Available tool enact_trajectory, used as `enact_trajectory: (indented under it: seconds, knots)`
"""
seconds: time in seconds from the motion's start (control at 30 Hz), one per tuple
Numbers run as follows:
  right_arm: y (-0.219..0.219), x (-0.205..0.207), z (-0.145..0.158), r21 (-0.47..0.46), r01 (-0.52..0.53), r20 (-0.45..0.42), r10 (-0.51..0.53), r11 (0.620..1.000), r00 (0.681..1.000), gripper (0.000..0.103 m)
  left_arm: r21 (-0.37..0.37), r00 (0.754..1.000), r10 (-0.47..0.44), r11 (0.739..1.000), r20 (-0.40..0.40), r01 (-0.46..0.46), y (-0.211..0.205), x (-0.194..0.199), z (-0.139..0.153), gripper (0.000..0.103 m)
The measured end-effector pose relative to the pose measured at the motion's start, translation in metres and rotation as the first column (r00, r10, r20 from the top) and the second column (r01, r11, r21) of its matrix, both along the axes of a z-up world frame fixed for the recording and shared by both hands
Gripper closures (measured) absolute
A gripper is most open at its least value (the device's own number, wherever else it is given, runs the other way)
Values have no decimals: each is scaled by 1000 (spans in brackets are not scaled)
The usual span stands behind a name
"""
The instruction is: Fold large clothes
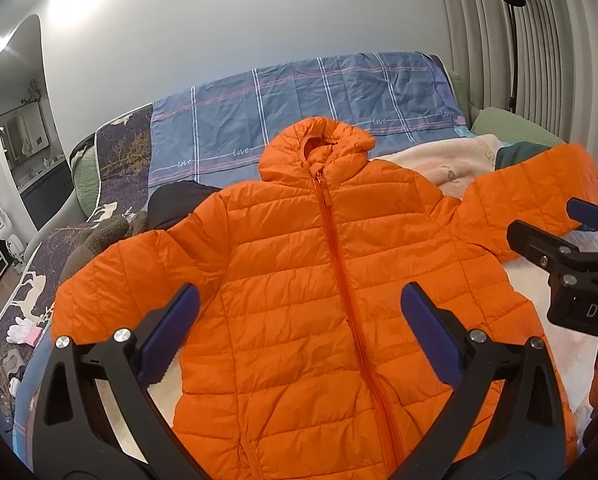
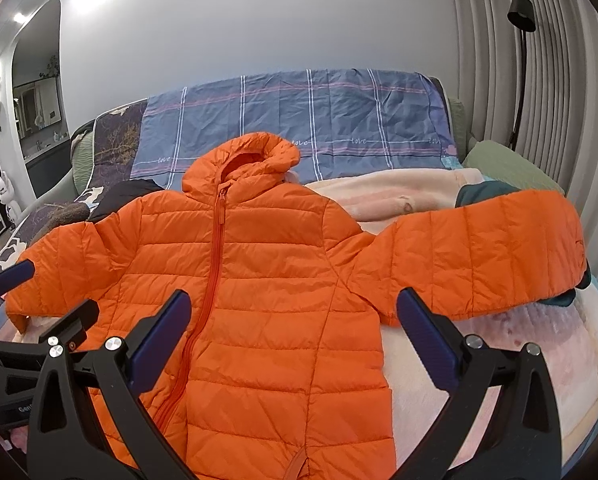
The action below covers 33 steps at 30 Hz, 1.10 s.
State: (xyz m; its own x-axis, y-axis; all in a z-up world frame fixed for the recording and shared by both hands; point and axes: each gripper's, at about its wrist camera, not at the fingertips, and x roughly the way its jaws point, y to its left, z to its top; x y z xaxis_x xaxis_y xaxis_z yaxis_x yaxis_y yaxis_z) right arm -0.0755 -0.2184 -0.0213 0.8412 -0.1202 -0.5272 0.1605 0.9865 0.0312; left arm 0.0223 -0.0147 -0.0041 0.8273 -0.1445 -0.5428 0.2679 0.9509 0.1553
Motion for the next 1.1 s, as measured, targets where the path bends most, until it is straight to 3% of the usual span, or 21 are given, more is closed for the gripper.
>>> enact_trajectory:
  seconds: [0.7,0.87,0.97,1.03,1.1]
  knots:
    - [-5,22,7,-30,-31,-8,31,999,999,1,3,1000,13,1000,18,-13,4,31,13,2]
    - [-14,45,6,46,-116,-45,118,992,992,1,-3,1000,-3,1000,1,3,7,50,9,2]
    - [-33,82,12,119,-173,-49,180,978,982,2,-10,1000,-16,1000,-10,16,9,82,14,2]
    - [-51,121,19,126,-152,-50,159,980,986,31,-22,998,-41,999,-37,40,10,112,19,2]
    - [-68,163,23,183,-169,-84,187,968,979,38,-50,997,-43,998,-69,40,11,147,23,8]
